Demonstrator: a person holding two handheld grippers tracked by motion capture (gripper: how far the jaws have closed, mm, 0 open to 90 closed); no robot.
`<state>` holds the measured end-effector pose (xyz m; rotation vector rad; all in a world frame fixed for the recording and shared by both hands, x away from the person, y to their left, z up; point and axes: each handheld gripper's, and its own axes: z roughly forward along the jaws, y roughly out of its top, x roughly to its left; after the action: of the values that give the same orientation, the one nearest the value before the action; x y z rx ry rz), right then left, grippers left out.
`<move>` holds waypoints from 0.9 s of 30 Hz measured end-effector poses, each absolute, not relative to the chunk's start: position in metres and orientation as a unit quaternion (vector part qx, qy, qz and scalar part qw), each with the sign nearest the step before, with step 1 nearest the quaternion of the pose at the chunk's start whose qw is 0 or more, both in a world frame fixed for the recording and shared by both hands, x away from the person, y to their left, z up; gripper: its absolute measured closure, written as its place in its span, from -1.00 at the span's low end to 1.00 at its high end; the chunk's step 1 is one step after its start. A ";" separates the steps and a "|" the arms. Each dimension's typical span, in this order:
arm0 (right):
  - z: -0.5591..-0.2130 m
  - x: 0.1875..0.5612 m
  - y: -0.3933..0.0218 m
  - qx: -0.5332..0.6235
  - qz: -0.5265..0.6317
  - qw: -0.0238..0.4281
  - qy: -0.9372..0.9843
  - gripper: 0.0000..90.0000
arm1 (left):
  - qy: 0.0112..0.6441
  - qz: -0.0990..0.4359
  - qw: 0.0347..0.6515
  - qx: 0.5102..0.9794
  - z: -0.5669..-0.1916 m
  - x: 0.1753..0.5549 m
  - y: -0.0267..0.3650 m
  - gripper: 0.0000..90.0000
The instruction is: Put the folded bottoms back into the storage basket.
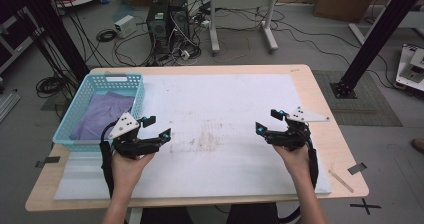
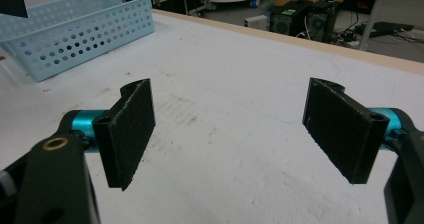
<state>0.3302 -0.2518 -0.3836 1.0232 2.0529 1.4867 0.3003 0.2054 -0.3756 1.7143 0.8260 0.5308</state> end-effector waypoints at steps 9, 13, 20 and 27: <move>-0.395 0.318 -0.270 0.373 0.545 0.202 0.723 -0.52 | 0.349 0.220 0.548 0.728 -0.385 0.302 0.200 -0.38; -0.398 0.316 -0.275 0.372 0.543 0.201 0.725 -0.52 | 0.349 0.215 0.550 0.728 -0.388 0.302 0.198 -0.38; -0.398 0.314 -0.283 0.378 0.545 0.205 0.720 -0.53 | 0.346 0.215 0.551 0.728 -0.389 0.299 0.193 -0.38; -0.399 0.313 -0.285 0.378 0.545 0.205 0.720 -0.52 | 0.346 0.219 0.548 0.729 -0.389 0.297 0.195 -0.38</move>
<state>0.3127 -0.2847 -0.3986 1.0535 2.0067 1.5207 0.2970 0.1952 -0.3890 1.7272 0.8199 0.5194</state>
